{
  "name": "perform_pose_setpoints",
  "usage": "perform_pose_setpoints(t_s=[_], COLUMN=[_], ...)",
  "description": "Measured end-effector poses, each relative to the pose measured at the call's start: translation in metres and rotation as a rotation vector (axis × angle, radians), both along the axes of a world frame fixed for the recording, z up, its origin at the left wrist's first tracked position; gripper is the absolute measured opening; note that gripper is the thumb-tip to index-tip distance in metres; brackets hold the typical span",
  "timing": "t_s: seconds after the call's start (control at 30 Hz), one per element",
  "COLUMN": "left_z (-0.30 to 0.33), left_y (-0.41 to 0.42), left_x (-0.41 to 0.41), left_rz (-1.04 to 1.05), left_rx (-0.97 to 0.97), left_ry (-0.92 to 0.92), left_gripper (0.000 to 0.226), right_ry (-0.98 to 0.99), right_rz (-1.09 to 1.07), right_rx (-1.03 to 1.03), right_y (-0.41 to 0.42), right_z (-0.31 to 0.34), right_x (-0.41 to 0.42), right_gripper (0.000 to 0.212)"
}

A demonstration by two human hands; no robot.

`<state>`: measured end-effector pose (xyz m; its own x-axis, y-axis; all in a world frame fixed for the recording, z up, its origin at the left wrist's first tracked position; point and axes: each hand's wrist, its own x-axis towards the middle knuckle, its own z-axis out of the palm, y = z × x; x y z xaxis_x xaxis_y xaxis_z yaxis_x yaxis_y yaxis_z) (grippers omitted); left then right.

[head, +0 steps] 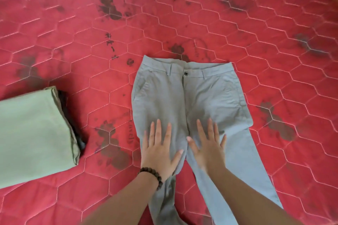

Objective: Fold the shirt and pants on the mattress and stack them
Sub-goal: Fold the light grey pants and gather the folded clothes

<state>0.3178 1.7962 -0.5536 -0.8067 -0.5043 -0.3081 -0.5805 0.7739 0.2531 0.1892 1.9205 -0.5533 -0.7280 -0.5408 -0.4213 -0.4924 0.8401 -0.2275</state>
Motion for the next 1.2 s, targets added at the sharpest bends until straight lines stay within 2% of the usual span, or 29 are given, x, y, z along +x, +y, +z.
perform_pose_setpoints(t_s=[0.2, 0.3, 0.4, 0.53, 0.63, 0.7, 0.77, 0.83, 0.9, 0.97, 1.07, 1.2], left_z=[-0.031, -0.048, -0.055, -0.056, -0.057, -0.055, -0.052, -0.044, -0.032, -0.017, 0.013, 0.073], left_y=[-0.085, -0.129, -0.169, -0.211, -0.221, -0.217, -0.211, -0.206, -0.202, -0.198, -0.193, -0.183], left_x=[-0.095, -0.148, -0.193, -0.225, -0.227, -0.221, -0.215, -0.209, -0.201, -0.192, -0.173, -0.144], left_rz=[-0.088, -0.089, -0.095, -0.203, -0.224, -0.197, -0.210, -0.261, -0.315, -0.358, -0.387, -0.447], left_rx=[-0.166, -0.185, -0.154, -0.097, -0.160, -0.273, -0.348, -0.364, -0.333, -0.305, -0.323, -0.335], left_ry=[0.039, 0.039, 0.021, -0.067, -0.065, 0.009, 0.068, 0.103, 0.105, 0.089, 0.087, 0.075], left_gripper=[0.086, 0.088, 0.095, 0.114, 0.119, 0.109, 0.084, 0.058, 0.042, 0.037, 0.036, 0.031], right_ry=[0.088, 0.144, 0.178, 0.152, 0.111, 0.208, 0.319, 0.369, 0.378, 0.344, 0.326, 0.354], right_rz=[0.149, 0.222, 0.296, 0.436, 0.415, 0.401, 0.419, 0.457, 0.497, 0.499, 0.470, 0.459], right_rx=[-0.028, -0.010, 0.025, 0.133, 0.177, 0.182, 0.183, 0.194, 0.196, 0.130, -0.016, -0.018], right_y=[-0.054, -0.087, -0.114, -0.130, -0.130, -0.125, -0.120, -0.114, -0.107, -0.095, -0.069, -0.029], right_z=[-0.014, -0.027, -0.034, -0.035, -0.034, -0.032, -0.027, -0.020, -0.010, 0.002, 0.030, 0.091], right_x=[-0.110, -0.168, -0.219, -0.260, -0.272, -0.273, -0.273, -0.272, -0.271, -0.267, -0.252, -0.222], right_gripper=[0.069, 0.072, 0.085, 0.105, 0.110, 0.106, 0.093, 0.072, 0.048, 0.037, 0.037, 0.038])
